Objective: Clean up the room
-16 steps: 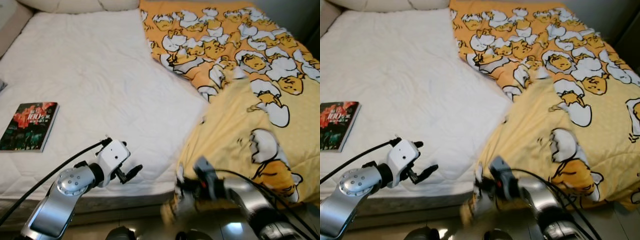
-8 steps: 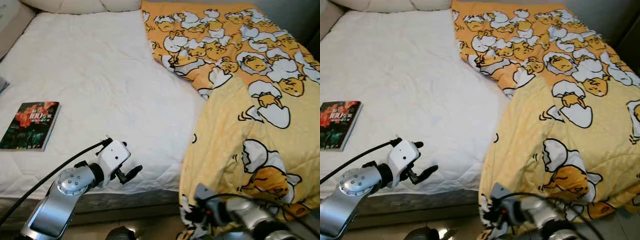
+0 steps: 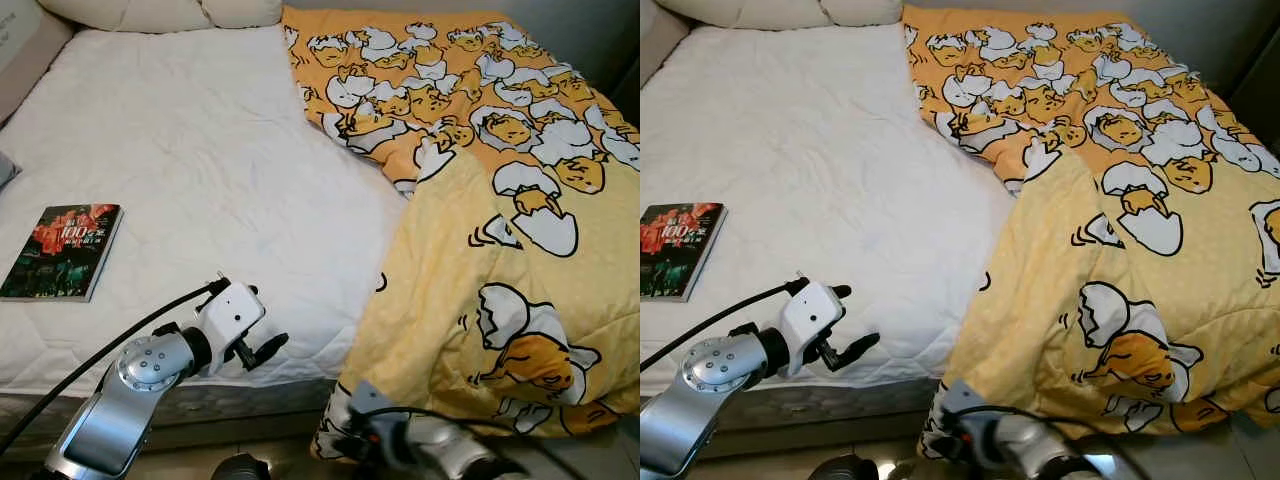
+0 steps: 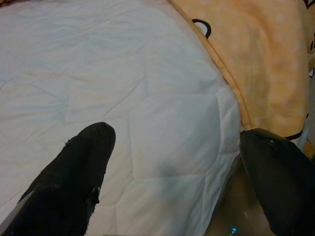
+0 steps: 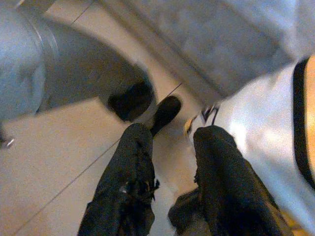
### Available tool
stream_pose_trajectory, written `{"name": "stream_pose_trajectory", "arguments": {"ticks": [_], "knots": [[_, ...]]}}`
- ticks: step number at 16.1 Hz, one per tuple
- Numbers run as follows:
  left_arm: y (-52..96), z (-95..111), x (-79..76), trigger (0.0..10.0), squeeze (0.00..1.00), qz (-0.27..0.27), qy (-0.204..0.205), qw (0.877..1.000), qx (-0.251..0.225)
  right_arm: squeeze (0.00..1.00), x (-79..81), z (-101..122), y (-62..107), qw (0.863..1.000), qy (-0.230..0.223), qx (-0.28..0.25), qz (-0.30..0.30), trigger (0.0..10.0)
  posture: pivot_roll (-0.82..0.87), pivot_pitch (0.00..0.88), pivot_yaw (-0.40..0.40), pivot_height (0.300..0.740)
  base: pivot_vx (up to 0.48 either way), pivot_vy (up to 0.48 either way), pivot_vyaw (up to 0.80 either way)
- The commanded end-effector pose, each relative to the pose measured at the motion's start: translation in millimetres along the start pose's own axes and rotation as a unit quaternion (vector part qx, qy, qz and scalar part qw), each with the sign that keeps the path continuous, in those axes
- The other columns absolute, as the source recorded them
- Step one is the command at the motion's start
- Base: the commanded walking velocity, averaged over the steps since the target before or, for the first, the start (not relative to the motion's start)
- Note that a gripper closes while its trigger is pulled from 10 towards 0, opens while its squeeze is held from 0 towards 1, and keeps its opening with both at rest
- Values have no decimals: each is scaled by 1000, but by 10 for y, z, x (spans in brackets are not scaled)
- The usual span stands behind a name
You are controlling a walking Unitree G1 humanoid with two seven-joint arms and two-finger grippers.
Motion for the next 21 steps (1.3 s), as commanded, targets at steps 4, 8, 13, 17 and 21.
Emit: {"name": "stream_pose_trajectory", "arguments": {"ticks": [4,8,13,17,21], "knots": [[-30,4,7,10000,1000,-7,-8,1000,1,1000,-142,493,-65,986,-42,-128,-99,10000,58,47,-18,740,0,0,0],[-45,15,12,10000,1000,-8,-8,1000,-1,1000,-1219,1139,910,940,-28,-288,-182,10000,54,55,-14,740,0,0,0],[-67,35,15,10000,1000,-5,-7,1000,-7,1000,-1368,1468,920,910,-65,-298,-280,10000,55,60,-12,740,0,0,0],[-77,55,9,10000,1000,-9,-3,1000,-11,1000,-1353,1431,750,925,-90,-215,-301,10000,58,74,-11,740,0,0,0],[-26,38,-21,10000,1000,-19,-3,1000,-5,965,-1351,1308,650,923,-111,-132,-343,10000,69,105,-3,740,0,0,0]]}}
Point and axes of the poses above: a point about 5 cm out from each wrist's last joint towards the gripper, its own y axis pointing back from the gripper into the wrist, its own z axis along the axis of the wrist's last joint, x = y × z, the point moved 2 cm from there along -y, pointing out of the wrist towards the gripper, and after that the axes turned 2 degrees about y, right-handed, at the moved point
